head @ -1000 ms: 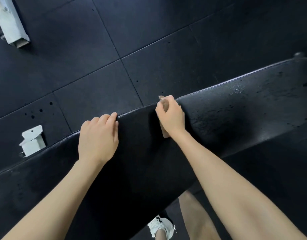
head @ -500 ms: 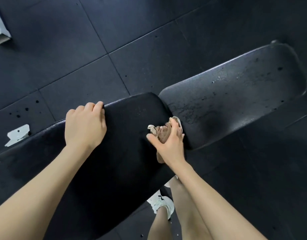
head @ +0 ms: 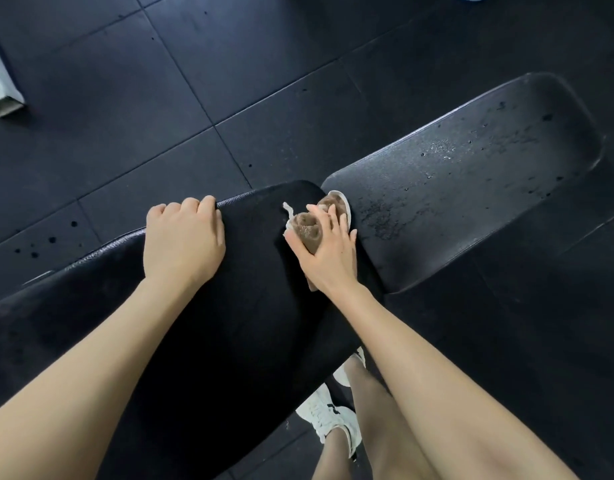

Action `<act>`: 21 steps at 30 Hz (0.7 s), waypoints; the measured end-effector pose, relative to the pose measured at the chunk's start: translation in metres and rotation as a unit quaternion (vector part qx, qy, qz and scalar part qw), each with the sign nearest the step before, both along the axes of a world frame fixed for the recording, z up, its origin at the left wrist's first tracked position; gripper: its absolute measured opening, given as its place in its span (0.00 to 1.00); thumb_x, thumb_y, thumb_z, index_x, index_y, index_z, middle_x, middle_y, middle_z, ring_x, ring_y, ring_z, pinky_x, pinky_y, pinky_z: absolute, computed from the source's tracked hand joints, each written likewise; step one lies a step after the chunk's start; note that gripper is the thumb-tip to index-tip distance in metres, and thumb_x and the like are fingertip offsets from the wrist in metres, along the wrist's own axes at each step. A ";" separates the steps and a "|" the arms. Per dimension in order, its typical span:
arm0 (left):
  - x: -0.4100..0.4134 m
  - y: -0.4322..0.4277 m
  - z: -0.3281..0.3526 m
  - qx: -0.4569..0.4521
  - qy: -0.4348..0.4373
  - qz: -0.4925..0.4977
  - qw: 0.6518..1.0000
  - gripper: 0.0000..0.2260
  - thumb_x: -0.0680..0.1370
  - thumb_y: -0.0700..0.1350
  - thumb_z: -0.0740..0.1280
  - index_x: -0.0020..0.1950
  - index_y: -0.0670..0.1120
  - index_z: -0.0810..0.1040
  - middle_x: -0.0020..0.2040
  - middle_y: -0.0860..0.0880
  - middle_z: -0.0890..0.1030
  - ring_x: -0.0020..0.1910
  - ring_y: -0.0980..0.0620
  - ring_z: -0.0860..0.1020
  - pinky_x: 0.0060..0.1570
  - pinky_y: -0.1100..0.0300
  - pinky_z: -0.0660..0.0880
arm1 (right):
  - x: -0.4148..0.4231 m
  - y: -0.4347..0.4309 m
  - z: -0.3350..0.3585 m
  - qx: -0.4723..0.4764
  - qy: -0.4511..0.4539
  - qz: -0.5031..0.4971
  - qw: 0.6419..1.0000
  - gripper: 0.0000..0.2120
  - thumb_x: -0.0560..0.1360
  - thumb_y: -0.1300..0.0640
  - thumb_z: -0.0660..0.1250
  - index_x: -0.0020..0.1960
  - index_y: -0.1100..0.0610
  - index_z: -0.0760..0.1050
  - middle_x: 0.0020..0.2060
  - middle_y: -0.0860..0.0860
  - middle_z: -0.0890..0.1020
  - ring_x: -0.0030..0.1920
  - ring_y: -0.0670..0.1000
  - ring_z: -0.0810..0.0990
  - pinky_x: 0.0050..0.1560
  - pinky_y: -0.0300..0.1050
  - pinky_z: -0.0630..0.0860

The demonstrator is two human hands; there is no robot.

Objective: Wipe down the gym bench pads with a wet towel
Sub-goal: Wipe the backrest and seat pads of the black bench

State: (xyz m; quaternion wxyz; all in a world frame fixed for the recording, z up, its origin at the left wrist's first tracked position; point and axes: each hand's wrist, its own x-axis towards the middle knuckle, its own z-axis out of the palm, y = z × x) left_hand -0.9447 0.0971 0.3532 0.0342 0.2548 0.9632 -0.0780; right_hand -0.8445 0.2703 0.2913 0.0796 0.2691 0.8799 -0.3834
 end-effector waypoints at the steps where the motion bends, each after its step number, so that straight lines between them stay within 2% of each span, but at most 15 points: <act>1: 0.000 0.001 -0.001 -0.002 0.001 0.002 1.000 0.14 0.78 0.46 0.49 0.41 0.42 0.70 0.36 0.40 0.77 0.33 0.38 0.74 0.44 0.49 0.66 | -0.004 0.003 -0.004 0.007 0.000 0.012 1.000 0.31 0.72 0.31 0.56 0.71 0.42 0.60 0.76 0.52 0.59 0.77 0.52 0.48 0.74 0.63 0.44; 3: 0.001 0.001 -0.003 -0.001 0.006 0.002 1.000 0.14 0.78 0.46 0.49 0.41 0.42 0.71 0.35 0.40 0.77 0.32 0.38 0.73 0.43 0.49 0.66 | -0.016 0.010 -0.008 0.001 0.002 0.022 1.000 0.32 0.70 0.29 0.56 0.71 0.39 0.61 0.75 0.51 0.60 0.77 0.50 0.48 0.74 0.64 0.45; 7: -0.001 0.000 -0.007 0.013 0.024 0.001 1.000 0.14 0.77 0.45 0.50 0.40 0.41 0.71 0.35 0.40 0.76 0.32 0.38 0.73 0.43 0.49 0.65 | -0.022 0.012 -0.005 -0.029 0.029 0.018 0.999 0.20 0.74 0.37 0.61 0.64 0.42 0.69 0.73 0.51 0.65 0.76 0.52 0.53 0.74 0.64 0.47; 11: 0.000 0.000 -0.006 0.021 0.023 0.003 1.000 0.14 0.79 0.45 0.51 0.43 0.40 0.73 0.37 0.38 0.77 0.35 0.37 0.74 0.46 0.48 0.65 | 0.056 0.014 0.001 0.010 0.001 0.022 1.000 0.22 0.76 0.49 0.65 0.69 0.47 0.67 0.72 0.51 0.68 0.75 0.53 0.58 0.74 0.62 0.44; 13: -0.001 -0.001 -0.006 0.018 0.006 0.003 1.000 0.13 0.80 0.45 0.52 0.45 0.40 0.73 0.39 0.38 0.78 0.37 0.37 0.75 0.49 0.47 0.66 | 0.089 0.018 0.004 0.003 -0.033 -0.007 0.999 0.22 0.76 0.49 0.65 0.69 0.48 0.67 0.72 0.52 0.68 0.76 0.52 0.57 0.75 0.61 0.42; 16: -0.006 -0.005 0.001 0.014 -0.041 -0.009 0.999 0.11 0.80 0.44 0.54 0.49 0.41 0.74 0.46 0.40 0.80 0.43 0.36 0.76 0.54 0.46 0.65 | 0.090 -0.003 0.019 0.006 -0.051 -0.028 0.998 0.22 0.76 0.42 0.59 0.68 0.47 0.68 0.70 0.53 0.70 0.75 0.56 0.59 0.74 0.64 0.44; 18: -0.008 -0.011 0.009 0.014 -0.067 -0.022 0.997 0.12 0.79 0.43 0.56 0.56 0.43 0.75 0.53 0.42 0.80 0.50 0.36 0.76 0.58 0.42 0.64 | 0.085 -0.044 0.035 0.043 -0.014 0.018 0.999 0.23 0.74 0.39 0.57 0.66 0.45 0.71 0.68 0.56 0.74 0.72 0.61 0.64 0.72 0.67 0.51; 21: 0.000 -0.029 0.025 -0.001 -0.078 -0.031 0.996 0.16 0.78 0.44 0.59 0.65 0.47 0.73 0.62 0.41 0.77 0.59 0.37 0.73 0.64 0.38 0.60 | 0.096 -0.092 0.057 0.062 0.045 0.097 0.992 0.23 0.71 0.45 0.64 0.65 0.46 0.73 0.69 0.59 0.72 0.70 0.63 0.67 0.70 0.67 0.58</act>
